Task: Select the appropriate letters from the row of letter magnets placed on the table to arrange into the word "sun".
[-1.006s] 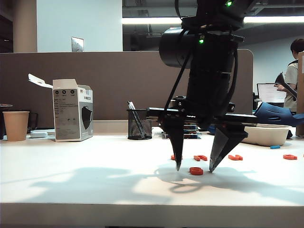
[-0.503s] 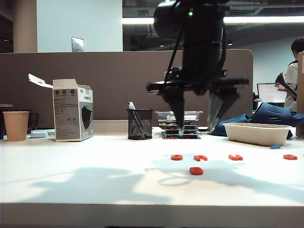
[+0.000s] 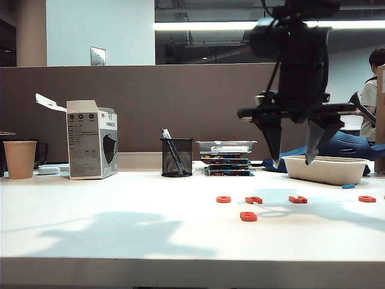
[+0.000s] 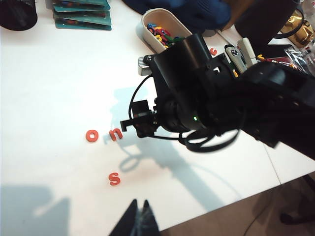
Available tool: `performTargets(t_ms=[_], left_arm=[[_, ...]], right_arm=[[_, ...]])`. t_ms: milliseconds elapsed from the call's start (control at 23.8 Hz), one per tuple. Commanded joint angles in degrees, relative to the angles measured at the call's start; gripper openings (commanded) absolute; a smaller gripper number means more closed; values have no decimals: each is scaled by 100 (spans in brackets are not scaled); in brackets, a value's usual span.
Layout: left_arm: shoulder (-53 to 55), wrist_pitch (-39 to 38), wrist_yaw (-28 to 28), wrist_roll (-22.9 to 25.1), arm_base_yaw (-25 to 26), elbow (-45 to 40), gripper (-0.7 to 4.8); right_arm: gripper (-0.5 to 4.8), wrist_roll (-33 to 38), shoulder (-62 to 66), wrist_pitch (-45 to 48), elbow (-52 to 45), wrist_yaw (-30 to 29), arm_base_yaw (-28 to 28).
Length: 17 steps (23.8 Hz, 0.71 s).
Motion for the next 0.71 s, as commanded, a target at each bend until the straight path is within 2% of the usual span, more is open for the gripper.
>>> performTargets(t_ms=[42, 713], left_arm=[[-13, 35, -13, 24, -11, 24, -5], [-13, 37, -11, 24, -11, 24, -5]], right_arm=[[269, -28, 131, 63, 24, -142, -76], [261, -219, 831, 208, 15, -243, -149]])
